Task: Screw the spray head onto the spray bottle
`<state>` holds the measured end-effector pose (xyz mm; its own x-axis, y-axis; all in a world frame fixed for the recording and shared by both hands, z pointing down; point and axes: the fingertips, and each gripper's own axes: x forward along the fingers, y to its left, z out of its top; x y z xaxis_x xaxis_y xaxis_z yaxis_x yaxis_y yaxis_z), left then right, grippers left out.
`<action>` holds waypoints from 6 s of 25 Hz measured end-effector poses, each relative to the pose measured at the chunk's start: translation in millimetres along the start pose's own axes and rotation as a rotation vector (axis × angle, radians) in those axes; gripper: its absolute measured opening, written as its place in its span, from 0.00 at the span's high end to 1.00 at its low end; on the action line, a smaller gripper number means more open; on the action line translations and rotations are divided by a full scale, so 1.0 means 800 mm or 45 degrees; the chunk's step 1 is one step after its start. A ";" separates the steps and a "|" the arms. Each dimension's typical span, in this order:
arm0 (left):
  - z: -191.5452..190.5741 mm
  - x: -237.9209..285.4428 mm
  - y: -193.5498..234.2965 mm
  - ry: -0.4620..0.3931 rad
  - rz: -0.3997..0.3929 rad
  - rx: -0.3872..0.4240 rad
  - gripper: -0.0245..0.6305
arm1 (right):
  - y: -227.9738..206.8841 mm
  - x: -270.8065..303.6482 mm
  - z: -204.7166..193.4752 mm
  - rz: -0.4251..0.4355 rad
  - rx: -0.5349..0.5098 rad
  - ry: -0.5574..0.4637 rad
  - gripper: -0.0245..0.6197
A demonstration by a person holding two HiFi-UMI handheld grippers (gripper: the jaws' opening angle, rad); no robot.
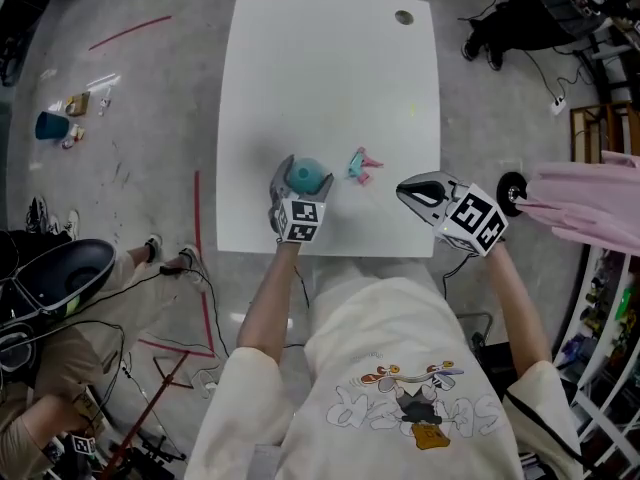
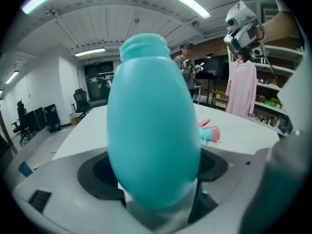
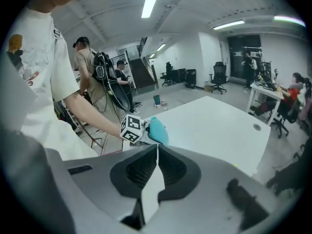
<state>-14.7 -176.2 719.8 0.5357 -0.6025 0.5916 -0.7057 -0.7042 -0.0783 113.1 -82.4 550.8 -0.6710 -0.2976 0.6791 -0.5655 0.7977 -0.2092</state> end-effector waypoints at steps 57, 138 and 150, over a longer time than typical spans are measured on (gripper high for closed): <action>0.140 -0.135 -0.110 0.220 -0.429 -0.066 0.31 | 0.025 -0.124 0.300 -0.891 -1.487 -0.031 0.70; 0.274 -0.246 -0.165 0.022 -0.462 0.460 0.31 | 0.154 -0.138 0.193 0.342 -1.848 0.733 0.75; 0.262 -0.262 -0.197 0.237 -0.641 0.409 0.32 | 0.150 -0.149 0.174 0.212 -2.528 0.926 0.75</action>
<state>81.5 -17.6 440.2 0.6561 -0.1121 0.7463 -0.1974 -0.9800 0.0264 58.5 -24.6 346.7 -0.1122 -0.3661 0.9238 0.9302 0.2883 0.2272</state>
